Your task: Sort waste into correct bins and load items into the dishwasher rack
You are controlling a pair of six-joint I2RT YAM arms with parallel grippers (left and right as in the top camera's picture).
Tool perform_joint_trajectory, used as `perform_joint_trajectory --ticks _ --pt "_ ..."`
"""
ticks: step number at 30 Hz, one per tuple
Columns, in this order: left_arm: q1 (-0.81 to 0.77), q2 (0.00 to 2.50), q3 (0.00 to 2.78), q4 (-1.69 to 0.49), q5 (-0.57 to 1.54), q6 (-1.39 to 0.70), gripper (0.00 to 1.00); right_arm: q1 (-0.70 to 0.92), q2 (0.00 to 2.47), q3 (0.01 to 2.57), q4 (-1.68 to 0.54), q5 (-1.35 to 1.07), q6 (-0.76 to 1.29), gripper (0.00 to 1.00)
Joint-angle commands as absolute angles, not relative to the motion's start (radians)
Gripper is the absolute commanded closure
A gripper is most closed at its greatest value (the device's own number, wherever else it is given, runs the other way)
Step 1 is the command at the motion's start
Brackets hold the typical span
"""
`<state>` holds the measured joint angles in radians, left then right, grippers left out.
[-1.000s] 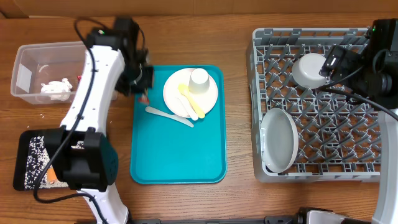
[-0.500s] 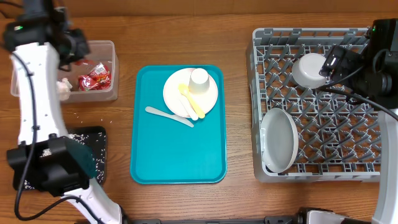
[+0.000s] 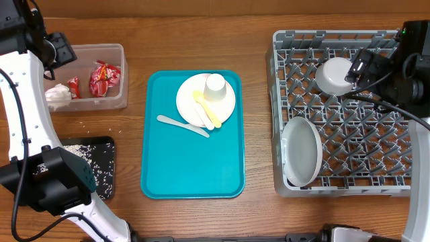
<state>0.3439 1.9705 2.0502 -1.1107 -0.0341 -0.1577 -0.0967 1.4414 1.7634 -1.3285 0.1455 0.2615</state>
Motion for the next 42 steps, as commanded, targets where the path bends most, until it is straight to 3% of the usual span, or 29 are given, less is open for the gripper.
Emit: perform_joint_trajectory --ticks 1,10,27,36,42 --pt "0.347 1.949 2.068 -1.142 0.065 -0.165 0.29 -0.096 1.444 1.781 -1.325 0.156 0.266 0.00" --pt "0.347 1.809 2.075 -1.289 0.265 -0.166 0.20 -0.096 1.444 1.781 -1.325 0.156 0.266 0.00" --pt "0.347 1.497 2.075 -1.681 0.257 -0.157 0.09 -0.096 1.444 1.781 -1.325 0.156 0.266 0.00" --pt "0.348 1.266 1.945 -1.672 0.075 -0.221 0.00 -0.096 1.444 1.781 -1.256 0.120 0.266 0.00" --pt "0.348 1.152 1.771 -1.597 0.067 -0.236 0.00 -0.096 1.444 1.781 -1.258 -0.141 0.266 0.00"
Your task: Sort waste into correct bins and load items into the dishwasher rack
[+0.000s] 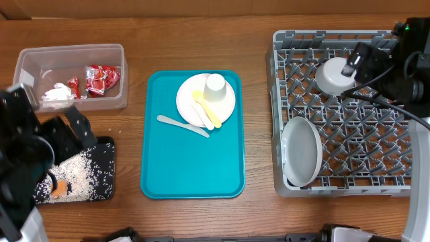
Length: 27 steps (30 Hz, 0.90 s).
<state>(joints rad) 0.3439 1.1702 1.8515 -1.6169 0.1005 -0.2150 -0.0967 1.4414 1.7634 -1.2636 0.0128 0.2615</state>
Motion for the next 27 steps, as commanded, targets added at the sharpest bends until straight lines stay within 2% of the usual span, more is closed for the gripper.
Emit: perform_joint_trajectory --ticks 1,3,7,12,19,27 --pt "0.348 1.141 1.738 -1.588 0.068 -0.222 0.00 -0.096 1.444 1.781 -1.258 -0.179 0.266 0.00" --pt "0.348 1.124 1.674 -1.563 0.102 -0.194 0.00 -0.096 1.445 1.781 -1.266 -0.250 0.255 0.00" --pt "0.350 1.111 1.582 -1.464 0.307 -0.079 0.00 -0.096 1.448 1.781 -1.304 -0.379 0.251 0.00" --pt "0.402 1.172 1.560 -1.378 0.485 -0.067 0.00 -0.041 1.450 1.779 -1.343 -0.654 0.012 0.01" --pt "0.574 1.375 1.560 -1.356 0.472 -0.105 0.00 0.226 1.475 1.753 -1.316 -0.508 -0.004 0.08" --pt "0.709 1.538 1.560 -1.387 0.491 -0.112 0.00 0.492 1.589 1.753 -1.209 -0.276 0.135 0.21"
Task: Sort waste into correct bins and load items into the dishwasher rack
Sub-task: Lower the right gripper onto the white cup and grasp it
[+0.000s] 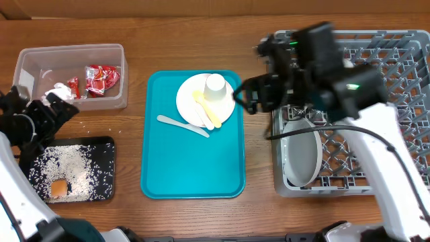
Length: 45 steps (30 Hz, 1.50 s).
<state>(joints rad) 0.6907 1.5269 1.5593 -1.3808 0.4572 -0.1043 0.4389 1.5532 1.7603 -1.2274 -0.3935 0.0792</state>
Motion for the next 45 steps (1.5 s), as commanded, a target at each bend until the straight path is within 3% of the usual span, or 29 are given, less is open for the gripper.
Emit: perform_joint_trajectory --ticks 1,6,21,24,26,27,45 --pt "0.712 1.546 1.560 -1.387 0.491 -0.112 0.00 0.519 1.612 1.753 -1.196 -0.247 0.142 0.21" --pt "0.712 1.551 1.560 -1.384 0.483 -0.112 0.00 0.588 1.734 1.753 -1.135 -0.119 0.216 0.21" --pt "0.712 1.551 1.560 -1.383 0.456 -0.112 0.00 0.596 2.008 1.753 -0.949 -0.090 0.248 0.28" --pt "0.712 1.551 1.560 -1.383 0.456 -0.112 0.00 0.596 2.019 1.753 -0.918 0.022 0.313 0.21" --pt "0.712 1.551 1.560 -1.383 0.456 -0.112 0.00 0.596 2.019 1.756 -0.890 0.065 0.315 0.05" --pt "0.712 1.551 1.560 -1.383 0.456 -0.112 0.00 0.595 2.019 1.761 -0.882 0.081 0.315 0.03" --pt "0.712 1.551 1.560 -1.383 0.456 -0.112 0.00 0.582 2.107 1.760 -0.759 0.138 0.315 0.00"
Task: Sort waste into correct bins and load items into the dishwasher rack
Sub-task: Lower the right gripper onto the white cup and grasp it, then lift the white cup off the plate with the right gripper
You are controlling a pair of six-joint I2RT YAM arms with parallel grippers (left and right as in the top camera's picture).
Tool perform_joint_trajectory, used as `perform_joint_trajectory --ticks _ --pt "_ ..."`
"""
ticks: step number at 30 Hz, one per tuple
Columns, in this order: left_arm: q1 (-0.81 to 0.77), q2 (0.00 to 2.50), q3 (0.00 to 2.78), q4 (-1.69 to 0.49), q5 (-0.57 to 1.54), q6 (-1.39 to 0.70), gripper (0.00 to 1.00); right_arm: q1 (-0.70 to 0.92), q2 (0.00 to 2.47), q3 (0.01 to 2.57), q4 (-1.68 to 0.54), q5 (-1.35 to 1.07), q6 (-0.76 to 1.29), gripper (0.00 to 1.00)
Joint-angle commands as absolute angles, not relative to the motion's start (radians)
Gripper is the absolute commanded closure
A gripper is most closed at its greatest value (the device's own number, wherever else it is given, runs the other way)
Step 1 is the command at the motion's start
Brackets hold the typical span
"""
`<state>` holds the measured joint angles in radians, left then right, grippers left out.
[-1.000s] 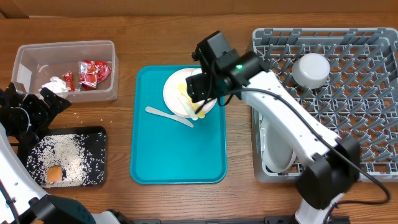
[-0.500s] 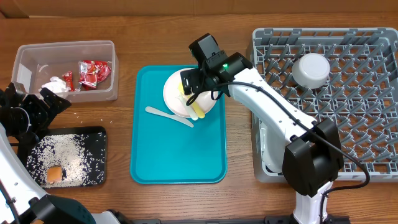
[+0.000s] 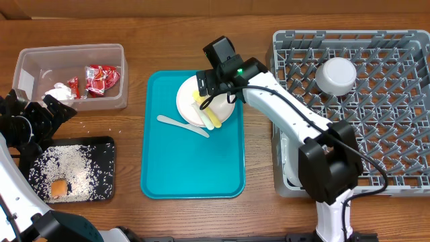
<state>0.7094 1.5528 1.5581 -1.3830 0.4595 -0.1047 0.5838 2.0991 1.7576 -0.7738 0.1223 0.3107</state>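
On the teal tray sits a white plate with yellow cutlery; a white knife lies beside it. My right gripper hangs over the plate's far side, where it hides the cup; its jaws are not readable. The grey dishwasher rack holds an upturned white bowl and a standing white dish. At the left edge, between the bins, my left gripper is open and holds nothing.
A clear bin with red wrappers and crumpled paper stands at the back left. In front of it a black tray holds scattered rice and an orange scrap. My right arm stretches across the rack's left edge.
My right gripper has gone from beside the rack's left edge to above the plate on the teal tray, covering the cup. The left arm has barely moved.
At first my right gripper was at the white bowl in the rack and my left arm was by the clear bin. Then the left gripper was over the black tray with an orange scrap. The scrap now lies there, the bowl stays in the rack, and the right gripper is over the plate.
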Motion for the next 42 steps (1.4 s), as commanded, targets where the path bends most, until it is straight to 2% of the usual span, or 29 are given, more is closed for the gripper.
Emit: perform_joint_trajectory --ticks 1,18,24,26,28,31,33,42 --pt "0.712 1.551 1.560 -1.383 0.456 -0.112 0.00 0.582 2.108 1.760 -0.754 0.138 0.315 0.00" --pt "0.712 1.551 1.560 -1.383 0.456 -0.112 0.00 0.590 2.183 1.760 -0.714 0.096 0.315 0.00" --pt "0.712 1.551 1.560 -1.383 0.456 -0.112 0.00 0.589 2.184 1.760 -0.703 0.096 0.315 0.18" --pt "0.712 1.551 1.560 -1.383 0.456 -0.112 0.00 0.589 2.184 1.760 -0.699 0.096 0.315 0.19" --pt "0.712 1.551 1.560 -1.383 0.456 -0.112 0.00 0.589 2.185 1.760 -0.699 0.096 0.315 0.17" --pt "0.712 1.551 1.560 -1.383 0.456 -0.112 0.00 0.589 2.190 1.760 -0.696 0.096 0.315 0.05" --pt "0.712 1.551 1.560 -1.383 0.456 -0.112 0.00 0.589 2.199 1.760 -0.692 0.096 0.315 0.05" --pt "0.712 1.551 1.560 -1.383 0.456 -0.112 0.00 0.589 2.209 1.760 -0.691 0.096 0.315 0.27"
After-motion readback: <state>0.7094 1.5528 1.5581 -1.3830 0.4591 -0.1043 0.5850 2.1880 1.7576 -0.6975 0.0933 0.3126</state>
